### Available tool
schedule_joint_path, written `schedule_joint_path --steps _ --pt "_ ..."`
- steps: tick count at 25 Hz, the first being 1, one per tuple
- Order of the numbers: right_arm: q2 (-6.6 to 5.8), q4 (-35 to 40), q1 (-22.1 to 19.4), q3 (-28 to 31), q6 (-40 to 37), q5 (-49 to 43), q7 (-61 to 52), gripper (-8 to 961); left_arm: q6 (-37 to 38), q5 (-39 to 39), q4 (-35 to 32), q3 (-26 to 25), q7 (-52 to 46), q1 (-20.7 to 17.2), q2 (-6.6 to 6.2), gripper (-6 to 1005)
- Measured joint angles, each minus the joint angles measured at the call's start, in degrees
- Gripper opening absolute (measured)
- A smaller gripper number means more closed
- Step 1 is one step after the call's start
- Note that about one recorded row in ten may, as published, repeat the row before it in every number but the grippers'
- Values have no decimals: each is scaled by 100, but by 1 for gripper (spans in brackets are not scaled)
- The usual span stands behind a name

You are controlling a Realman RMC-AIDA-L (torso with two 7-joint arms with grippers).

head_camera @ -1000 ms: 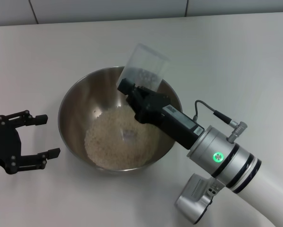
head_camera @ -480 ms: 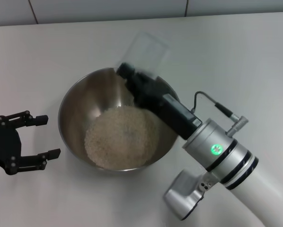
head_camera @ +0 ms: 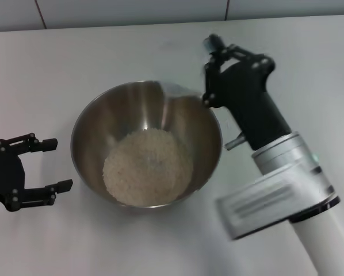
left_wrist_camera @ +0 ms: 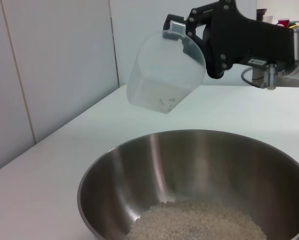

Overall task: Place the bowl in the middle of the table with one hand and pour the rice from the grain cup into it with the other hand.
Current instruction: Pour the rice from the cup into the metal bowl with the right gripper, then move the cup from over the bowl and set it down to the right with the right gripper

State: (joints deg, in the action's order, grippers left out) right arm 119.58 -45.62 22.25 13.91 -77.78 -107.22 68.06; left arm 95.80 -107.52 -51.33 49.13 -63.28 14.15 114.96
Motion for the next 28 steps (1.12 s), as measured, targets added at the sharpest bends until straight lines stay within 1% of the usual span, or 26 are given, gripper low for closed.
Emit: schedule_joint_path --steps 1,4,5,6,7,8,9,11,15,21,25,28 --pt "-6 59 -49 132 2 2 -726 15 0 0 0 0 0 0 0 814" --pt "-9 357 -190 569 -18 8 -2357 15 3 -9 -1 -38 0 18 13 814" --pt "-9 516 -219 724 -27 10 -2880 15 3 -9 -1 -38 0 18 13 814" --pt "-9 931 -200 903 -13 9 -3793 15 3 -9 -1 -38 0 18 13 814" --pt "-9 931 -200 903 -13 9 -3793 15 3 -9 -1 -38 0 18 13 814" --pt "-7 1194 -148 943 29 8 -4209 15 3 -9 -1 -38 0 18 13 814" --pt "5 1488 -67 984 129 9 -4630 15 8 -29 -1 -63 25 20 42 814" --pt "24 1888 65 1046 388 10 -5134 15 9 -28 -1 -63 31 13 44 815" --pt "28 2368 376 1129 1212 11 -5676 15 9 -29 -1 -63 37 11 48 815" --pt "6 2501 672 1030 2123 -110 -5764 15 3 -37 5 -61 58 25 61 815" --pt "11 2504 713 993 2340 -344 -5781 14 -2 -40 2 -61 60 40 62 815" --pt "22 2492 708 1031 2406 -353 -5803 17 -7 -41 0 -61 62 44 62 815"
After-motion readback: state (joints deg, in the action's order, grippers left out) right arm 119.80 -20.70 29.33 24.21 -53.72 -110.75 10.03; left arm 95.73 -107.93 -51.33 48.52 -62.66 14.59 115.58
